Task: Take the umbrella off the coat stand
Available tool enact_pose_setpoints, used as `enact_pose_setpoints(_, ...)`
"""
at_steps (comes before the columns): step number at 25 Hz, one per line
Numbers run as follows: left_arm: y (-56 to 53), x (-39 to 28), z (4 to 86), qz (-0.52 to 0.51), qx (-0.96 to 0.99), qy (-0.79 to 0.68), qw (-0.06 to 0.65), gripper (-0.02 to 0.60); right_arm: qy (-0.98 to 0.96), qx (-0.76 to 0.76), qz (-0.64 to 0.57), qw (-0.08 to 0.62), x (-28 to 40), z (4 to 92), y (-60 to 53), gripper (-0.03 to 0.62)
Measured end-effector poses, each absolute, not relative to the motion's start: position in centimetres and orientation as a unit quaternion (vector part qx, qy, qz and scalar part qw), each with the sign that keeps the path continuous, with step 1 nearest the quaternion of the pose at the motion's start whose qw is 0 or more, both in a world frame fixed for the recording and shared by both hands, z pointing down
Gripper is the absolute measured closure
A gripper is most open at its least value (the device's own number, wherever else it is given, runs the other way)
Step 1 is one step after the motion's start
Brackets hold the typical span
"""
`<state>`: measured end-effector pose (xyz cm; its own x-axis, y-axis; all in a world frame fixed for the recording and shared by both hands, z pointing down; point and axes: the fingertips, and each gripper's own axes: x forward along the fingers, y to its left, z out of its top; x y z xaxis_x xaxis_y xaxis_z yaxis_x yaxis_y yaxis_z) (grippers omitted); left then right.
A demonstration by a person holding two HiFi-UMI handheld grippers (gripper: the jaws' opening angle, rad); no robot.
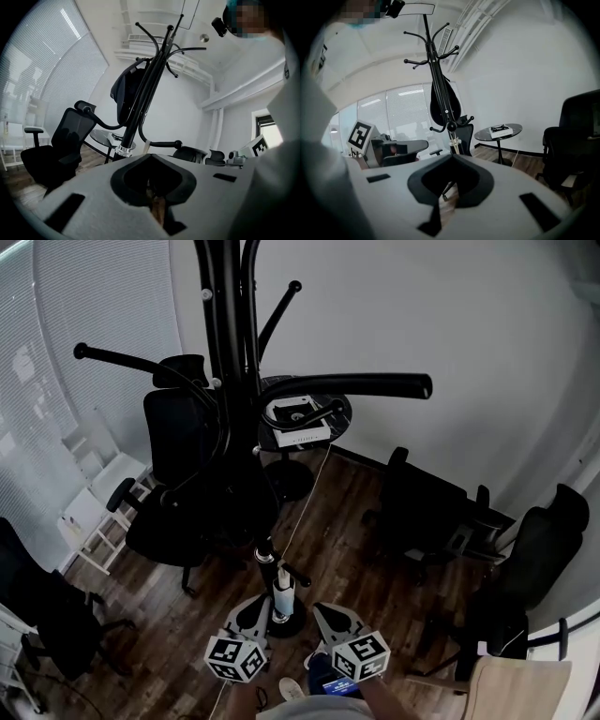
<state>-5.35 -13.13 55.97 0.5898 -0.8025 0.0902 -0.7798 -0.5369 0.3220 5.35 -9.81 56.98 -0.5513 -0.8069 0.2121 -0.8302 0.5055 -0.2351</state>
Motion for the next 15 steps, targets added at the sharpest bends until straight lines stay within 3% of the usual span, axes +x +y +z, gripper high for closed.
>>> enact_pose_setpoints(15,-15.7,-4.8,56.6,-0.023,0.882,-0.443,0.159,0.561,-0.862,0.476,0.168,0.04,5.6,58.2,-12.9,0.582)
